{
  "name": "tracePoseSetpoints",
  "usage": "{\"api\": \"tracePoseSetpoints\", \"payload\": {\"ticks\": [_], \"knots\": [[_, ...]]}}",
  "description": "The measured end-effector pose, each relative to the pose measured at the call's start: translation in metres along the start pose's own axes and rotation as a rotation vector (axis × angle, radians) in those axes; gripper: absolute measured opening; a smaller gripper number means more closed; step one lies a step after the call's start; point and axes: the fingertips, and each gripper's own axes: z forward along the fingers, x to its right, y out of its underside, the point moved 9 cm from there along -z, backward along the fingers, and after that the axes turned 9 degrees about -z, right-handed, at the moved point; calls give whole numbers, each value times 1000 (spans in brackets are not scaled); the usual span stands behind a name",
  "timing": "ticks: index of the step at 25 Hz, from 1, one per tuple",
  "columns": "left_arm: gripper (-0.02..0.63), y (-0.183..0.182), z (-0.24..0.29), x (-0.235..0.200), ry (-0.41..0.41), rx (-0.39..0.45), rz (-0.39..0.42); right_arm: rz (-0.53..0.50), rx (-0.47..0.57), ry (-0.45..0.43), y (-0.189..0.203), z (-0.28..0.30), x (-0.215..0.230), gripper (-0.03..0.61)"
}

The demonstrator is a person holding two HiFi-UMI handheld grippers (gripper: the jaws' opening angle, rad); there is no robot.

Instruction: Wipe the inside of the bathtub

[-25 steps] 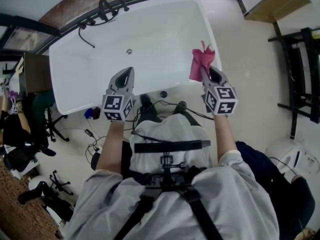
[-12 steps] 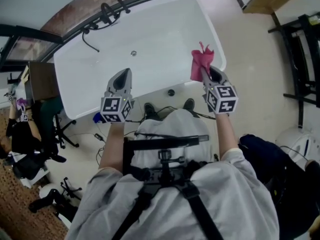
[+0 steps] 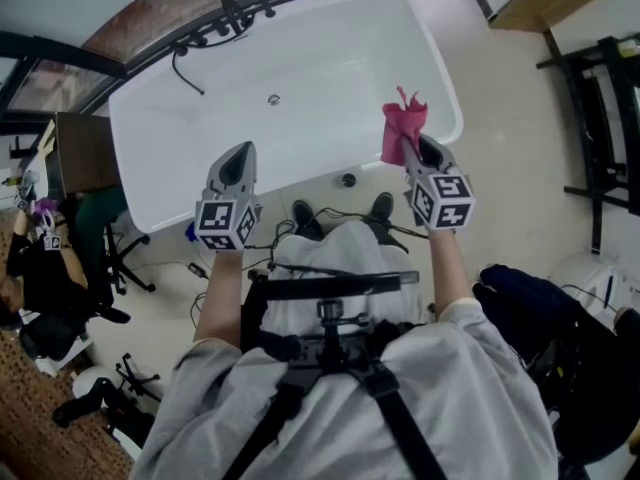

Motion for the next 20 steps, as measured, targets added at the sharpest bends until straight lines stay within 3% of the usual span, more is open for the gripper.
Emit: {"api": "tracePoseSetpoints", "payload": {"ticks": [20], "knots": [[5, 13, -32, -5, -61, 20, -39, -24, -8, -51, 1, 4, -16, 66]]}}
